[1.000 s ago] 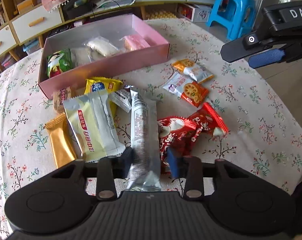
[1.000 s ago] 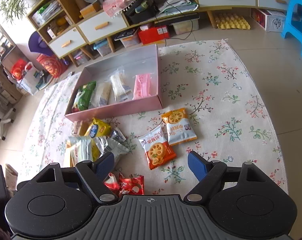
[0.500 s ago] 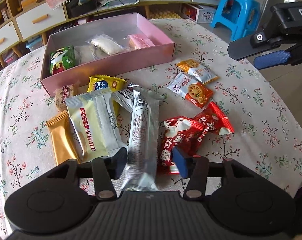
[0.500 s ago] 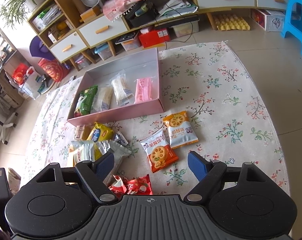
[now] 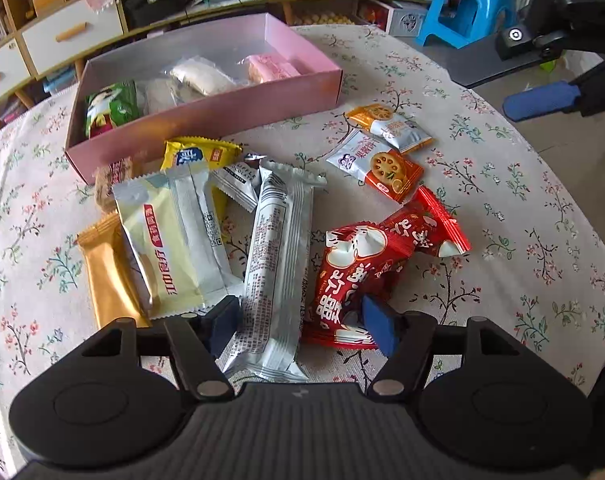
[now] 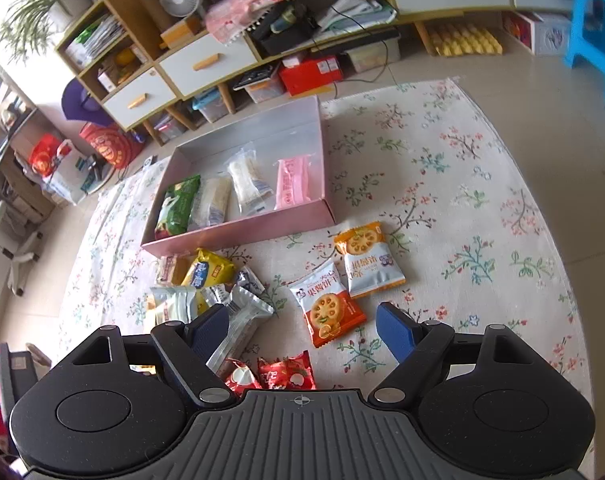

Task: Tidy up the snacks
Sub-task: 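Grasp the red candy wrapper with right tool while left tool holds the silver bar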

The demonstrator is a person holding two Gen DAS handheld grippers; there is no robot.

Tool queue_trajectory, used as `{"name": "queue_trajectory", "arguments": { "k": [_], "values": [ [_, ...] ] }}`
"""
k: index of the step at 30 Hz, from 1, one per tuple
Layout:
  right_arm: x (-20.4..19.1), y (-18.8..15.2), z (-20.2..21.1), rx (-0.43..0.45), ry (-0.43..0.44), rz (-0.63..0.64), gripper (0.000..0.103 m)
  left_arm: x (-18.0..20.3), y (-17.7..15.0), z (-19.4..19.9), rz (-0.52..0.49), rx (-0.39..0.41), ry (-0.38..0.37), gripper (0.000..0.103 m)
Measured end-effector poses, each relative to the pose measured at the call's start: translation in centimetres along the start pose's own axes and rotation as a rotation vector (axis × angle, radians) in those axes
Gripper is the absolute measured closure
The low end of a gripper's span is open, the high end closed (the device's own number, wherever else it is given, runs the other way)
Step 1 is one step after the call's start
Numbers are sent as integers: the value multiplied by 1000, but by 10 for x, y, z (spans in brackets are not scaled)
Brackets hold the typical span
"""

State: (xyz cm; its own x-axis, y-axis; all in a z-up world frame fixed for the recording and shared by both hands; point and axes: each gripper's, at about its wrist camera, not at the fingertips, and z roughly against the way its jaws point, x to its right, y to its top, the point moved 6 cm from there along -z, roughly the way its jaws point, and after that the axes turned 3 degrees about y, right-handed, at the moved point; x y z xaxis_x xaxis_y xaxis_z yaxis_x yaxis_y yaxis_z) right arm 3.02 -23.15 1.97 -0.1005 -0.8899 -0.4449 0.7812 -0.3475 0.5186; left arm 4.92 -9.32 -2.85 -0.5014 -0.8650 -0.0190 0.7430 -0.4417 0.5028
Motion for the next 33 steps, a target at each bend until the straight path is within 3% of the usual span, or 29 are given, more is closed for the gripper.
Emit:
{"name": "queue_trajectory", "arguments": {
  "k": [7,12,14,17,18,19,27,29,31,33],
  "values": [
    [-2,-5,-8,-32,12,-2,20,1,2,-2,17,7,-5,48],
    [-1,-17,-27,-105,19,-18,21,2,3,5,10,10,4,57],
    [-1,-21,-34,-131,18,-22,26,0,3,10,20,9,3,59],
    [2,-28,-42,-171,30,-43,43,-4,4,16,36,20,-8,64],
    [2,-29,-44,-182,35,-49,47,-5,4,18,41,29,-7,80],
    [3,-31,-47,-190,38,-56,49,-7,5,20,49,36,-11,81],
    [3,-45,-69,-245,-27,-21,51,-10,5,17,77,23,-52,76],
    [0,-45,-68,-241,-24,-10,54,-14,6,16,94,13,-70,73],
    [-2,-45,-67,-243,-9,-11,62,-15,5,17,103,3,-89,61],
    [-3,-45,-67,-246,1,-10,67,-17,6,20,118,9,-107,60]
  ]
}}
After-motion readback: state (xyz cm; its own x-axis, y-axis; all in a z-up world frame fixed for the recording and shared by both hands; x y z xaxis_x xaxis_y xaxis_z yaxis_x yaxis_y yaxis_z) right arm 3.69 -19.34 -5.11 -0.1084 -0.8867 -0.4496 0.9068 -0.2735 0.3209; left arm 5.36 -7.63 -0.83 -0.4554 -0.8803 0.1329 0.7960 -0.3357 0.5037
